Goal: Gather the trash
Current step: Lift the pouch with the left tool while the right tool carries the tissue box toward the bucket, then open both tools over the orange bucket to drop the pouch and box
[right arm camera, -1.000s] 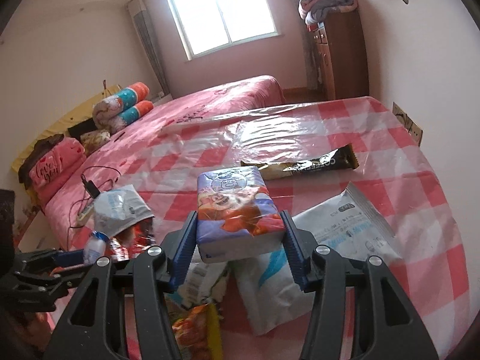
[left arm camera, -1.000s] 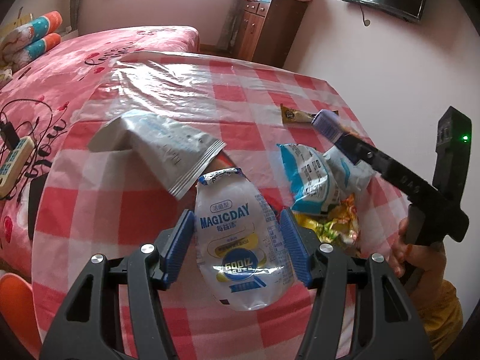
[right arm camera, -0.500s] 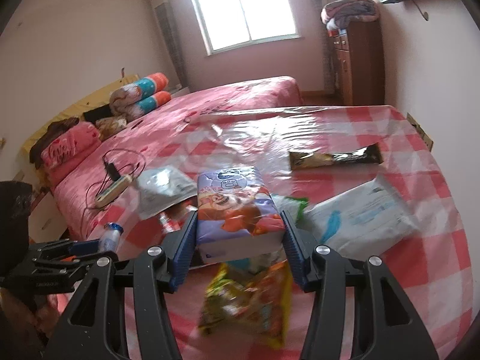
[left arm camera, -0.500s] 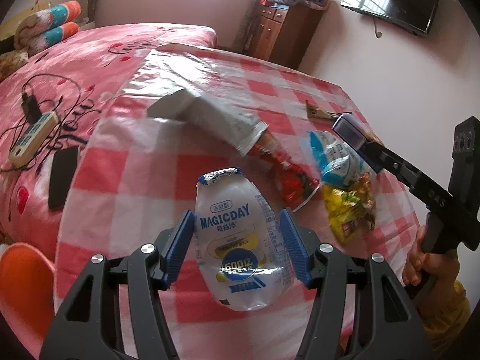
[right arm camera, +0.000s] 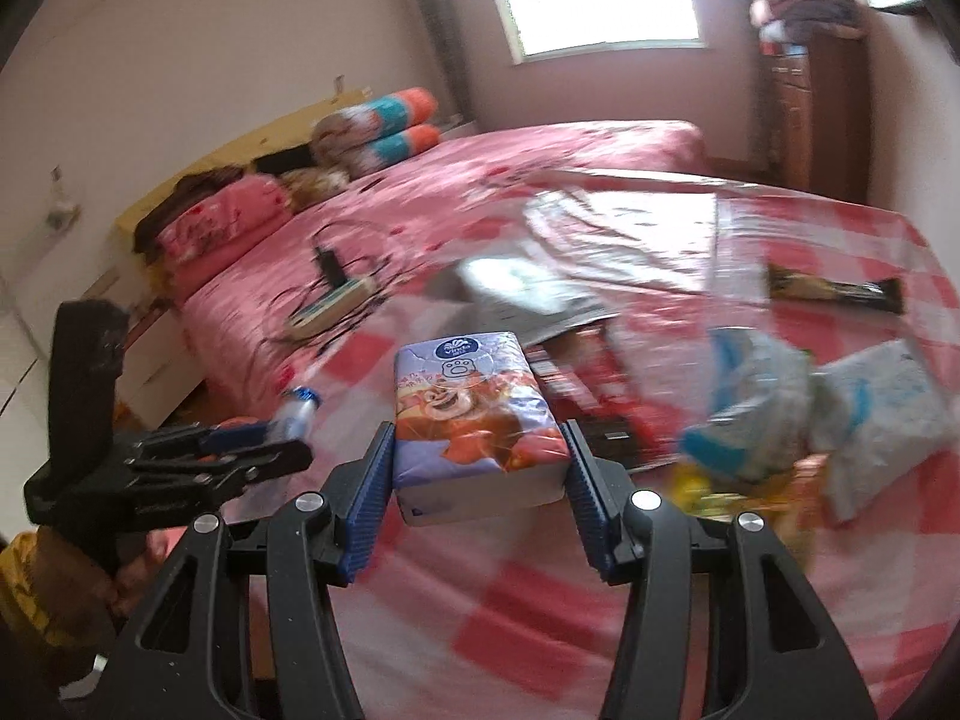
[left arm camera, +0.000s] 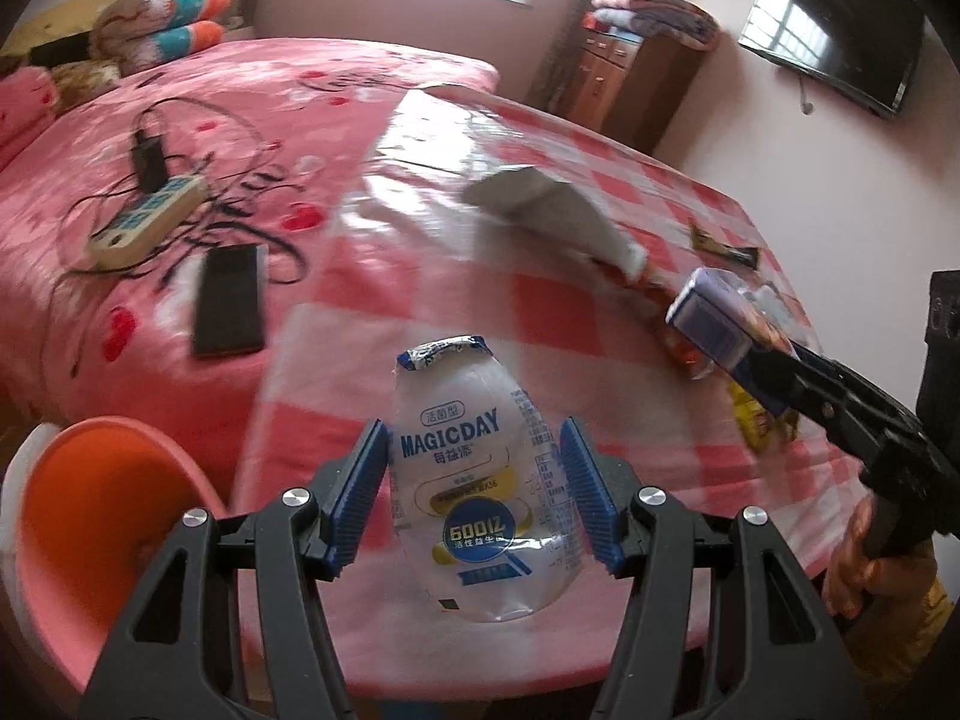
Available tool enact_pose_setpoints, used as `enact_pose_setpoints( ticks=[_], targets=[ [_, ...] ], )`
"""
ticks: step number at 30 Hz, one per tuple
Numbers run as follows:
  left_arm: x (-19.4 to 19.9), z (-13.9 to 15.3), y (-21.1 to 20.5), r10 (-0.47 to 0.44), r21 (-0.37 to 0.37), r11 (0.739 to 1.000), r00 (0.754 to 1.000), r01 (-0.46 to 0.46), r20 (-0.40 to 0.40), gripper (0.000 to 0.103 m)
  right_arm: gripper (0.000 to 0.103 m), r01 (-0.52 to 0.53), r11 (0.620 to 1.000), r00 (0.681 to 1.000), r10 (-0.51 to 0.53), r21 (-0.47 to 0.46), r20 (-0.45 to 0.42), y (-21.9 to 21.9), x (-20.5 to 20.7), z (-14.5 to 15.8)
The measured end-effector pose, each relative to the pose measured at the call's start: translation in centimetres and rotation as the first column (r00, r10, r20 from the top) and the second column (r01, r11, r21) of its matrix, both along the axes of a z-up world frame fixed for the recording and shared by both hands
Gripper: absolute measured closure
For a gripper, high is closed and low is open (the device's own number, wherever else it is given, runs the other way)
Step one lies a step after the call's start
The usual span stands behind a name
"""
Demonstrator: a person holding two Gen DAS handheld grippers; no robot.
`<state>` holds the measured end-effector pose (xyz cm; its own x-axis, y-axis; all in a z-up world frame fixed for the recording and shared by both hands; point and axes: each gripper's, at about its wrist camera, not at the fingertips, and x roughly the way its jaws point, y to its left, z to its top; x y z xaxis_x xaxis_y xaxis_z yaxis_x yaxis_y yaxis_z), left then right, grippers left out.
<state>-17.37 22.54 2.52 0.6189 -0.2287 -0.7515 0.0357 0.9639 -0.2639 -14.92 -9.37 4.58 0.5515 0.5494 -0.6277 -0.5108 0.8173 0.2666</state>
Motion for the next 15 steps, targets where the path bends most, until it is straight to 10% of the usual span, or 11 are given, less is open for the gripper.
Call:
enact_pose_setpoints(
  ticks=[15],
  targets=[
    [-5.7,-3.0,13.2,0.315,0.036,0.949,0.947,-0.313,-0.062,0.043,0.048,-0.332,0.942,0.943,0.329,-0.044,-0.049,14.0,-3.3,-0.5]
  ],
)
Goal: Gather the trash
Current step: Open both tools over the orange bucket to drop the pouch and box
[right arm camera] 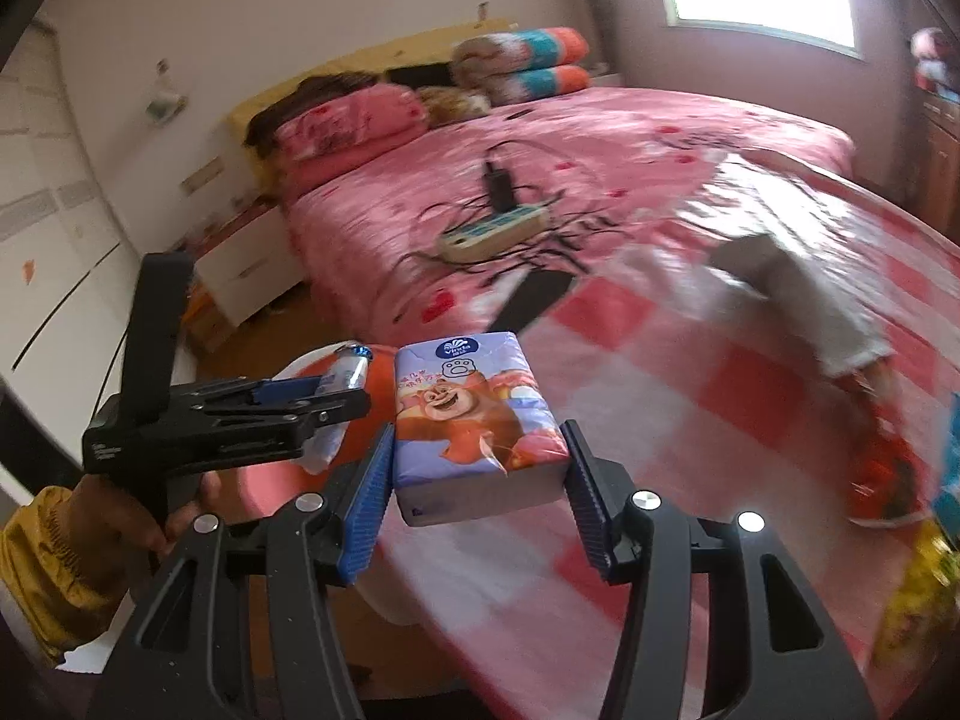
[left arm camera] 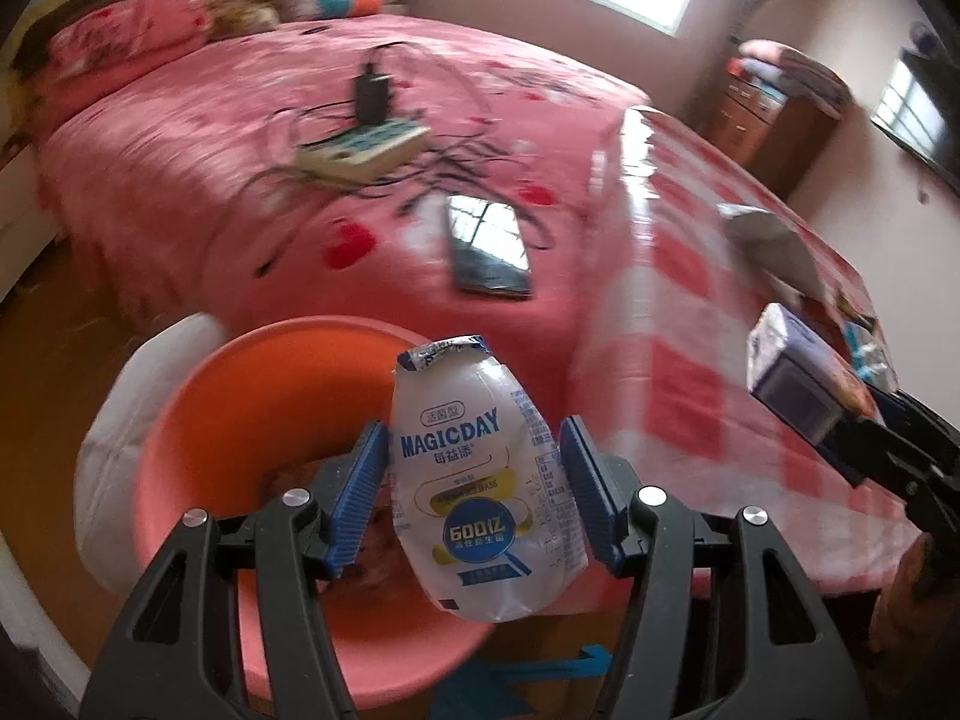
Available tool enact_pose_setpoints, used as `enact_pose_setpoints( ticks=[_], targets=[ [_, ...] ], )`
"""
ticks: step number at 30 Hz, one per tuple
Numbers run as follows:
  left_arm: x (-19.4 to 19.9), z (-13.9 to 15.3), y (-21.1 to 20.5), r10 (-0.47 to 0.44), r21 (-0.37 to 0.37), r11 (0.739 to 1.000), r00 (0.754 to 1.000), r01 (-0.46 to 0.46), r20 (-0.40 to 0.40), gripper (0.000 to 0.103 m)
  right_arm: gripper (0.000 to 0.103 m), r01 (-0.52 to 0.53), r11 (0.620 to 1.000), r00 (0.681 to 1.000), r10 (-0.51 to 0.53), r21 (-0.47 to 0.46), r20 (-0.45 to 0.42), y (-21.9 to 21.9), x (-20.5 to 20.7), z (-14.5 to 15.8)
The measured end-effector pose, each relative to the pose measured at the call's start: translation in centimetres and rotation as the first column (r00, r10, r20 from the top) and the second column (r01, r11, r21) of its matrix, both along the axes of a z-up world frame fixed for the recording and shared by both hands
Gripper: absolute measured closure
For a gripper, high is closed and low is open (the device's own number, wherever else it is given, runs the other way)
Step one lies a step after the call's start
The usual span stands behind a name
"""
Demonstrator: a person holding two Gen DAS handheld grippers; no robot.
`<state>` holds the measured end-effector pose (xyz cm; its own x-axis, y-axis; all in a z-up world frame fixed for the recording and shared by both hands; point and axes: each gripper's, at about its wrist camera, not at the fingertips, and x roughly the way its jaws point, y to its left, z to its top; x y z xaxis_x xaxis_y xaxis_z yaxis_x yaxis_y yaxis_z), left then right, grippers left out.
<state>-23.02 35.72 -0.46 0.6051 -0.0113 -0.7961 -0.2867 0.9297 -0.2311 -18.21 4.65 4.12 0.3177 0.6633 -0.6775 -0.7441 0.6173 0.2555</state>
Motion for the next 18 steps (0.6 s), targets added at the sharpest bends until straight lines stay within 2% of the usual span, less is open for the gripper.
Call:
enact_pose_setpoints(
  ticks=[6,15,16,17,18],
  targets=[
    [-1.6,-1.7,3.4,0.088,-0.012,0.996,0.996,-0.089,-0.025,0.043,0.048,-0.111,0.993,0.994,0.111,-0.038,-0.005,4.9,-1.4,-0.8],
    [-2.8,-4.4,6.2,0.151,-0.03,0.988,0.986,-0.154,-0.075,0.042,0.044,-0.243,0.965,0.97,0.24,-0.094,-0.042,11.3,-2.7,-3.4],
    [-2.8,-4.7,6.4,0.156,-0.025,0.987,0.984,-0.159,-0.083,0.041,0.038,-0.243,0.966,0.97,0.239,-0.088,-0.051,11.3,-2.5,-3.5],
    [-2.8,-5.0,6.5,0.16,-0.016,0.987,0.983,-0.163,-0.093,0.04,0.027,-0.226,0.971,0.973,0.223,-0.082,-0.054,11.2,-2.3,-3.6],
    [-2.9,-5.3,6.6,0.166,-0.005,0.986,0.981,-0.167,-0.097,0.036,0.022,-0.216,0.974,0.976,0.213,-0.073,-0.055,10.9,-2.2,-3.5]
  ],
)
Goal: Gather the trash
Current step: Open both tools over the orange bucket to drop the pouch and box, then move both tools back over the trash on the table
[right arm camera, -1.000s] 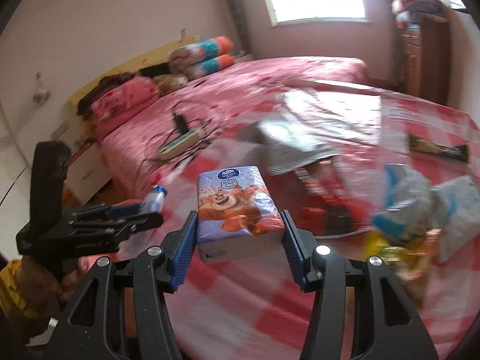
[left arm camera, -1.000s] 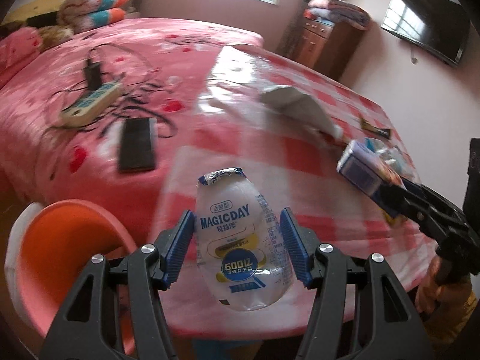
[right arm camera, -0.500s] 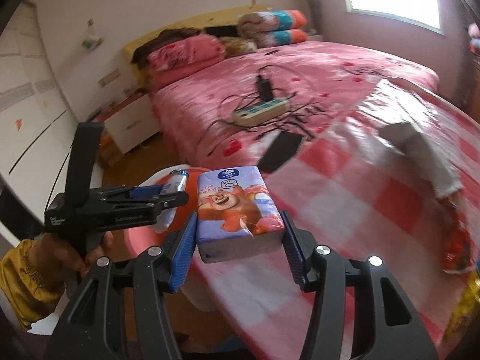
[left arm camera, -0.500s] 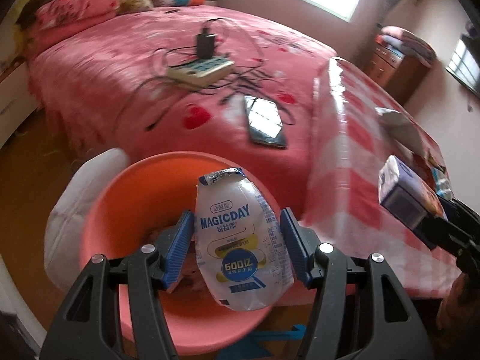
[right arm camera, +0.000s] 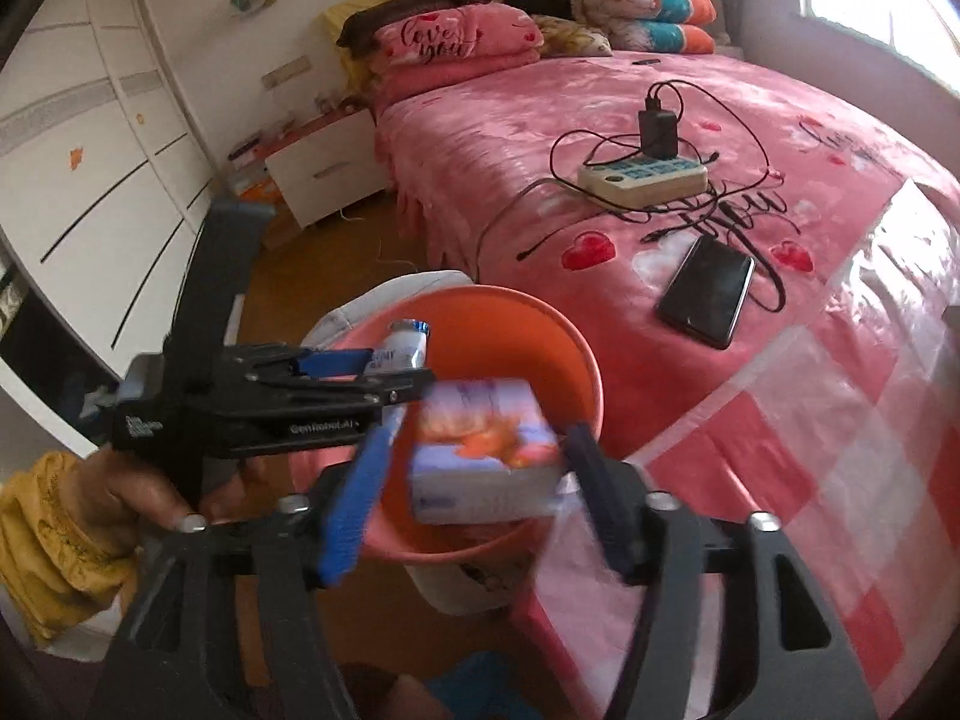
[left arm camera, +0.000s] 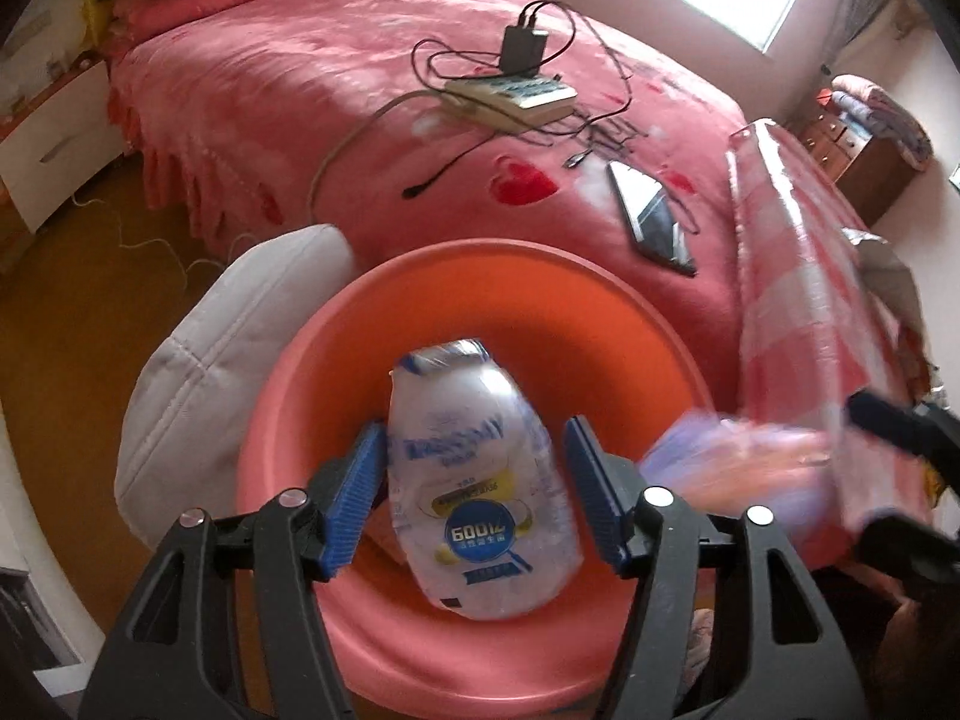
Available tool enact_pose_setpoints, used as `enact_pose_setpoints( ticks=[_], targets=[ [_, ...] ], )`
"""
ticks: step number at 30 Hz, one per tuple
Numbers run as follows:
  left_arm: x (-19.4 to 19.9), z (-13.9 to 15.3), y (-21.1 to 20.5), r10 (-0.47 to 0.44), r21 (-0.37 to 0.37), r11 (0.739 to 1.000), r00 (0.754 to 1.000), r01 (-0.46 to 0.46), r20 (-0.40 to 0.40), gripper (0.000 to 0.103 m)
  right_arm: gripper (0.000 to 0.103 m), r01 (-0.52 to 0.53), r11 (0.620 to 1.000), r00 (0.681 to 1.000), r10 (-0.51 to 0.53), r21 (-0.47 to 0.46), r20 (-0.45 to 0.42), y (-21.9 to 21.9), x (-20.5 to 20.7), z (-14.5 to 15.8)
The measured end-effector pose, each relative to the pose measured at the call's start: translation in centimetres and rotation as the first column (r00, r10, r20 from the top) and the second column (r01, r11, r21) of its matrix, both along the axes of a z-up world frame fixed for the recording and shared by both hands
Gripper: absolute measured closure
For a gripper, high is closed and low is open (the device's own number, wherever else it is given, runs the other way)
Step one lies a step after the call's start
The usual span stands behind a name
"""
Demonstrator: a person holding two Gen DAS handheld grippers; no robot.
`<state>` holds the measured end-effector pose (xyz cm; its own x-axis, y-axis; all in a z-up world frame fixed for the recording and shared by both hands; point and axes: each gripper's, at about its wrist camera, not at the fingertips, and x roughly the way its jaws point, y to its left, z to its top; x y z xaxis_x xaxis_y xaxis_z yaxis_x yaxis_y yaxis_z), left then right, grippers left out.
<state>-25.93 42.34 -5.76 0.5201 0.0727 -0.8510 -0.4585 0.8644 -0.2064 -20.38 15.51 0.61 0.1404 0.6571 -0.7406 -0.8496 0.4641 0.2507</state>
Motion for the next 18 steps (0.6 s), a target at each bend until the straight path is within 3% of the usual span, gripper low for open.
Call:
enact_pose_setpoints(
  ticks=[3,9,18],
  targets=[
    [-0.1,-0.4,0.3,0.018,0.031,0.999,1.0,-0.018,-0.013,0.027,0.019,0.048,0.998,0.999,-0.048,0.031,-0.004,-1.4,0.5,0.6],
    [0.0,0.2,-0.2,0.008,0.101,0.995,1.0,-0.007,-0.003,0.025,0.017,0.164,0.982,0.986,-0.162,0.089,-0.03,-5.1,1.9,1.3],
    [0.5,2.3,-2.3,-0.021,0.174,0.985,0.999,0.012,0.049,0.024,0.013,0.259,0.958,0.964,-0.264,0.12,0.029,-9.5,1.7,1.8]
  ],
)
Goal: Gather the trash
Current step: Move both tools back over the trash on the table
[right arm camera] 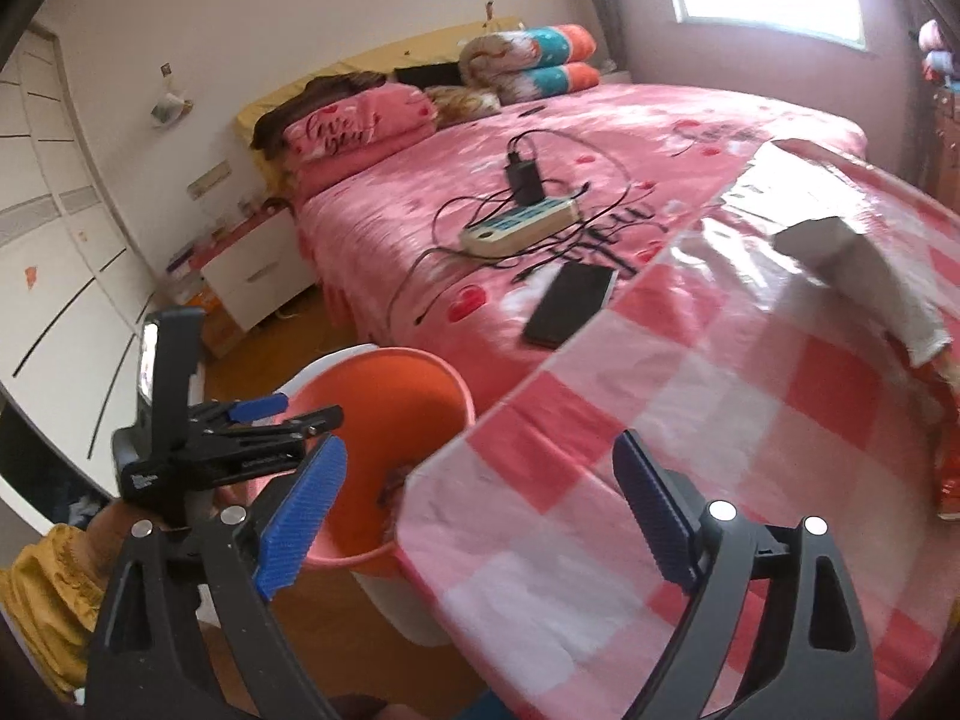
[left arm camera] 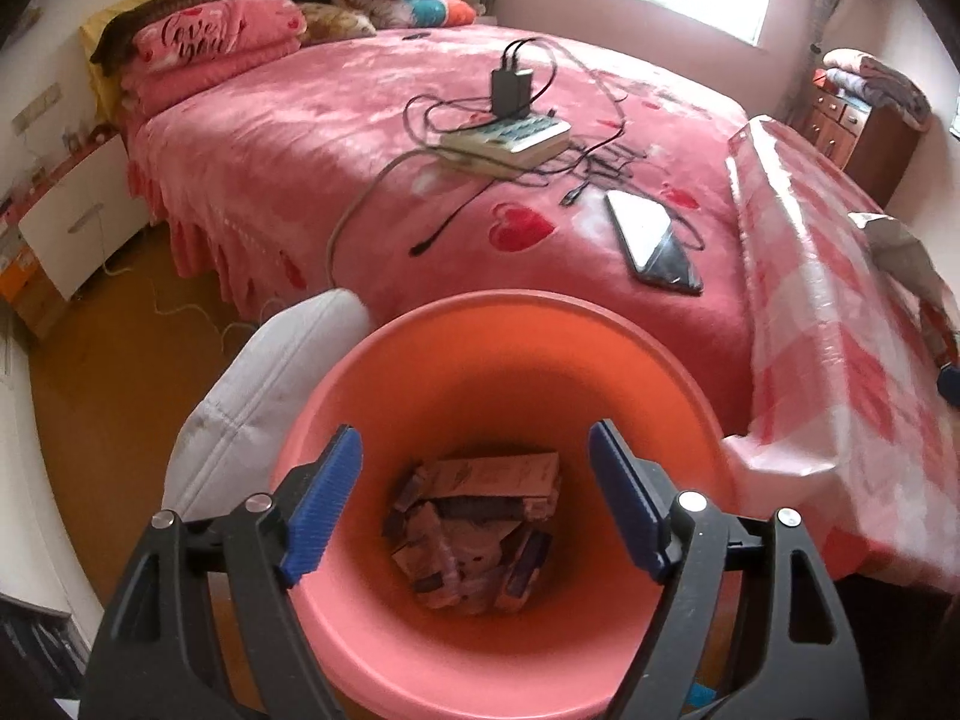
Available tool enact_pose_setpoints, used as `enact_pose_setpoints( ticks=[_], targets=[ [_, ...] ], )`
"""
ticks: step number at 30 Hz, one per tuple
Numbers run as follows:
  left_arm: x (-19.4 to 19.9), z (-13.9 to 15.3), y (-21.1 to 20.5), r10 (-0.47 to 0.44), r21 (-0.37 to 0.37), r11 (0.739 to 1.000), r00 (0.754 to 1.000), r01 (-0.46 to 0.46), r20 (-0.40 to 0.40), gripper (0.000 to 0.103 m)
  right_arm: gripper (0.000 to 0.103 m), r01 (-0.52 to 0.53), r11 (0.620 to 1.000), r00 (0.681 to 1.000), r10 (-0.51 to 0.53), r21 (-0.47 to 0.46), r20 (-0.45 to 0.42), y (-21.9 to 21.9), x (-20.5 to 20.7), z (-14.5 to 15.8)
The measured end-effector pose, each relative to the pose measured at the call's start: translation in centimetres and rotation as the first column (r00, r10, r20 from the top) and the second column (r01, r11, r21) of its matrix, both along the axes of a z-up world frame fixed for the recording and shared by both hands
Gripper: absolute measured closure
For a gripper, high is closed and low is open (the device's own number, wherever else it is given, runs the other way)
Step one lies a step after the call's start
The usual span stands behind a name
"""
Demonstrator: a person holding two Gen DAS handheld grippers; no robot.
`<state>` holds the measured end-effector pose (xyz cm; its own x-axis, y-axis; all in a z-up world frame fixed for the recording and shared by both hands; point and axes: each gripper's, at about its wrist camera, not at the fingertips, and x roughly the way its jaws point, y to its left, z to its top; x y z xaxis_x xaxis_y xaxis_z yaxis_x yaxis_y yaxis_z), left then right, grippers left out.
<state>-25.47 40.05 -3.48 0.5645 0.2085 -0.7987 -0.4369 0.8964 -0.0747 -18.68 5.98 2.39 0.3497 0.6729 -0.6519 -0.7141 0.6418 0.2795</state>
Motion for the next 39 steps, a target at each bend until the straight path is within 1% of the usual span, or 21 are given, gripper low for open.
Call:
enact_pose_setpoints(
  ticks=[8,10,20,26,33,34,39],
  targets=[
    [1.2,2.3,-2.9,-0.061,0.011,0.998,0.997,0.061,0.055,0.024,0.013,0.063,0.997,0.997,-0.064,0.038,0.032,-2.8,-0.1,0.5],
    [1.6,2.7,-3.7,-0.077,0.01,0.997,0.996,0.077,0.054,0.024,0.013,0.074,0.996,0.997,-0.076,0.048,0.034,-3.5,-0.1,0.5],
    [3.7,4.5,-7.5,-0.14,-0.048,0.989,0.99,0.141,0.037,0.024,0.013,0.148,0.983,0.987,-0.153,0.107,0.047,-7.9,0.5,1.3],
    [4.6,5.7,-9.9,-0.173,-0.051,0.983,0.983,0.176,0.052,0.024,0.013,0.2,0.968,0.976,-0.21,0.151,0.05,-11.0,1.0,2.0],
    [5.7,6.8,-13.1,-0.224,-0.049,0.973,0.973,0.227,0.057,0.024,0.013,0.272,0.939,0.958,-0.286,0.211,0.037,-15.1,2.1,2.4],
    [5.9,7.0,-13.7,-0.234,-0.044,0.971,0.971,0.237,0.057,0.024,0.011,0.28,0.935,0.955,-0.294,0.216,0.038,-15.6,2.1,2.5],
    [7.1,7.8,-16.8,-0.287,-0.017,0.958,0.957,0.288,0.047,0.024,0.01,0.336,0.907,0.933,-0.358,0.255,0.04,-18.8,2.6,3.3]
  ],
)
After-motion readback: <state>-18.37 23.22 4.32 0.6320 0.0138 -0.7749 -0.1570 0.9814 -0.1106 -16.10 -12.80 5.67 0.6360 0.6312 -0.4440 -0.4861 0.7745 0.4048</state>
